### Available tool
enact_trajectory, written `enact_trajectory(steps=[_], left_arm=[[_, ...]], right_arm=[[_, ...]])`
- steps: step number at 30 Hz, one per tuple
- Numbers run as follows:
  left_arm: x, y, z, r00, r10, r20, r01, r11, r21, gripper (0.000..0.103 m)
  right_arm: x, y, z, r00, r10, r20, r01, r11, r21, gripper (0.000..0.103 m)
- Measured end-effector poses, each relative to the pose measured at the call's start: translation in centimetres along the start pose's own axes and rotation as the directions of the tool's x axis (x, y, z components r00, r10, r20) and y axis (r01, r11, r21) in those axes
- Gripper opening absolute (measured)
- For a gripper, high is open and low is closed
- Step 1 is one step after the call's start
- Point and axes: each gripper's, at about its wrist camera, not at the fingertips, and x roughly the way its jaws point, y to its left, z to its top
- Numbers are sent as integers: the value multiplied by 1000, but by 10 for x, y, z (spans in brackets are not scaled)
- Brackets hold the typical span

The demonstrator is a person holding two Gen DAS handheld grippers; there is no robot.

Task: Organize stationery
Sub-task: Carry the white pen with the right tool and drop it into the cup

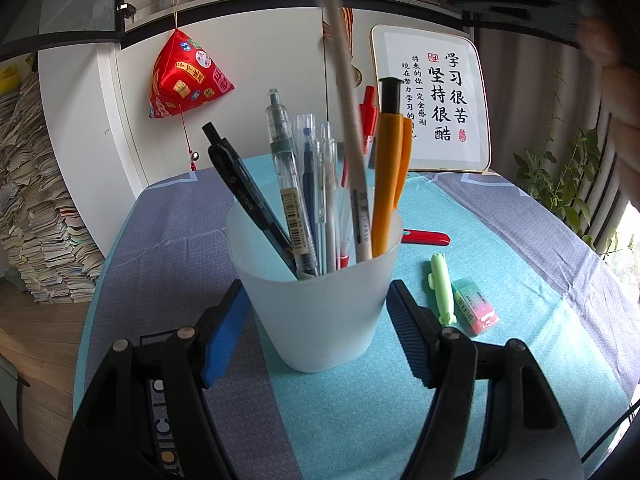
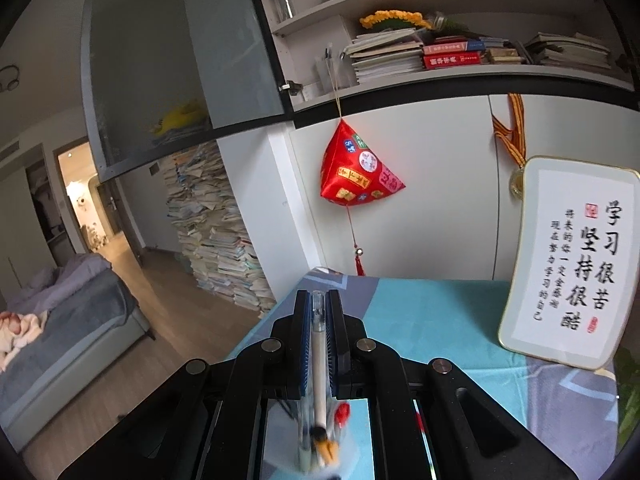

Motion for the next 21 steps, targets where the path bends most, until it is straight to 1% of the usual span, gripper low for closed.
enact_trajectory(steps=[4,8,10,13,16,21], left_arm=[[0,0,0,1000,0,0,0,1000,0,69],[0,0,0,1000,0,0,0,1000,0,69],[0,0,1,1000,0,0,0,1000,0,69],[0,0,0,1000,-1,0,1,1000,-1,69],[0,-1,-1,1000,-3,-1,3,1000,-3,69],[0,-1,-1,1000,-4,-3,4,1000,-5,69]], right_arm=[[-17,3,-6,1000,-5,-19,5,1000,-15,6],[-29,3,-17,997,-3,-74,4,1000,4,6],[-28,3,-22,995,6,-104,-4,1000,15,6],[-26,4,-26,992,-11,-129,12,1000,5,6],[-24,6,-27,987,-5,-163,6,1000,8,6],[-33,7,-28,987,-3,-159,5,1000,10,6]])
